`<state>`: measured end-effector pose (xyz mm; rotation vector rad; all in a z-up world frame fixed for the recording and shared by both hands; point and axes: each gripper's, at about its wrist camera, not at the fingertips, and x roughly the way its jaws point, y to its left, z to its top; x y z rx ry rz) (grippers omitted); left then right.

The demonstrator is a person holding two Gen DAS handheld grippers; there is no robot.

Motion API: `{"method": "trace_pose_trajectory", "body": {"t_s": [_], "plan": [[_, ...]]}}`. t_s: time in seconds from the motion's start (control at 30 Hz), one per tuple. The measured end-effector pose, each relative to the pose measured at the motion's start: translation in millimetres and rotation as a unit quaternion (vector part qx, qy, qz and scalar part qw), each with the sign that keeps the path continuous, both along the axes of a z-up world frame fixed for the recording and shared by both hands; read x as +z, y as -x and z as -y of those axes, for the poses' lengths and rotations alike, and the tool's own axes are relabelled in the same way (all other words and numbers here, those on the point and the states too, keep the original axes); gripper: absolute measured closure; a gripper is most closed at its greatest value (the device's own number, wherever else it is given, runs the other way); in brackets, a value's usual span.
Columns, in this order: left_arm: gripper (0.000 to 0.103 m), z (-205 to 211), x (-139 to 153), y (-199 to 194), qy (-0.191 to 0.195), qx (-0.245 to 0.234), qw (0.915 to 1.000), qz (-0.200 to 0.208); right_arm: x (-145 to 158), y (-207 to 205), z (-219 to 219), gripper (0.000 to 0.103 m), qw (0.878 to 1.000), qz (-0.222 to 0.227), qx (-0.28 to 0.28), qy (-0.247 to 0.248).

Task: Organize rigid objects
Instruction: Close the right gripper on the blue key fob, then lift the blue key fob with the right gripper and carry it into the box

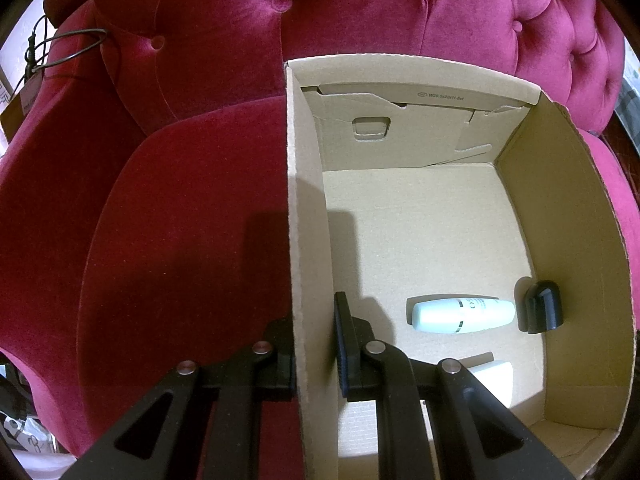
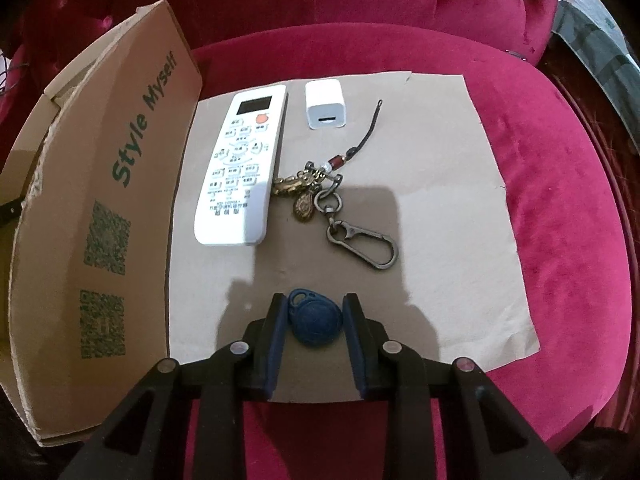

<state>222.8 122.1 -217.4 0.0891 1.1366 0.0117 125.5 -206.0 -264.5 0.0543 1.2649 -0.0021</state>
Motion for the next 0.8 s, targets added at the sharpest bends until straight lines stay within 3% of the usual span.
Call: {"method": "trace_pose_trajectory", "body": {"t_s": [0.8], "plan": [[0.088, 1.9, -0.5, -0.1, -0.002, -0.001, 1.0, 0.0, 57.0, -27.7, -9.5, 0.074, 0.999, 0.044, -0.005, 0.007]]}}
